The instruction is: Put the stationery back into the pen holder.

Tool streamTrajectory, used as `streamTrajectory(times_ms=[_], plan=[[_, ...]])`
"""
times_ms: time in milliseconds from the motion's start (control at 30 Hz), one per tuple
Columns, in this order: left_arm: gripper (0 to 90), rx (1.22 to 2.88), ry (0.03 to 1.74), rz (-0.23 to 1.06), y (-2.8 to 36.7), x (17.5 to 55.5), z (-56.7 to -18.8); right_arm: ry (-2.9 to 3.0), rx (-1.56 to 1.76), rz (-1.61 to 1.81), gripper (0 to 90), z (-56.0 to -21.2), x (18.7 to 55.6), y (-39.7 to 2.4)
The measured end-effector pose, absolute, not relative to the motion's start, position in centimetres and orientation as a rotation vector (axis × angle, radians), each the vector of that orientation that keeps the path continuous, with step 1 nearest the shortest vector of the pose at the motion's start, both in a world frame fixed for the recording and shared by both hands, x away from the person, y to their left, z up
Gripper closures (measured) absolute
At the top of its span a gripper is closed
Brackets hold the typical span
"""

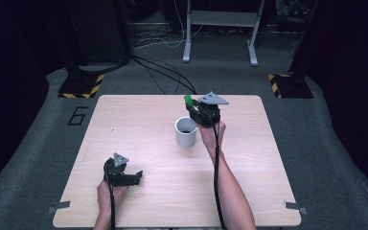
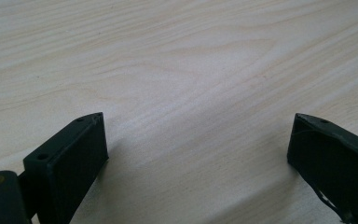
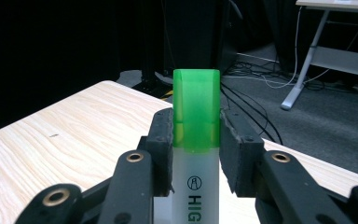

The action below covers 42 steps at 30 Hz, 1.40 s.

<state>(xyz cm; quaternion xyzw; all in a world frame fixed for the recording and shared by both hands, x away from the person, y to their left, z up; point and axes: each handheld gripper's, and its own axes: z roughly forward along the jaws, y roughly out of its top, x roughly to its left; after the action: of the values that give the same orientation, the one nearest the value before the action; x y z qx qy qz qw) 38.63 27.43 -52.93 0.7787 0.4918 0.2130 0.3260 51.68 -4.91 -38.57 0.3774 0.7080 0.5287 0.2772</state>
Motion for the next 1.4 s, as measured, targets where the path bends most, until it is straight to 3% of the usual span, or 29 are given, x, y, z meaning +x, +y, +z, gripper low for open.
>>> streamTrajectory(times_ms=[600,1400], plan=[[4.6,2.043,1.291,0.555,27.4,38.6,-52.9,1.991,0.971,1.372,66.8,-40.0,53.6,-2.1],[4.7,2.026,1.287,0.577,27.4,38.6,-53.0,2.075,1.025,1.329,66.7,-43.9,53.4,-2.4]])
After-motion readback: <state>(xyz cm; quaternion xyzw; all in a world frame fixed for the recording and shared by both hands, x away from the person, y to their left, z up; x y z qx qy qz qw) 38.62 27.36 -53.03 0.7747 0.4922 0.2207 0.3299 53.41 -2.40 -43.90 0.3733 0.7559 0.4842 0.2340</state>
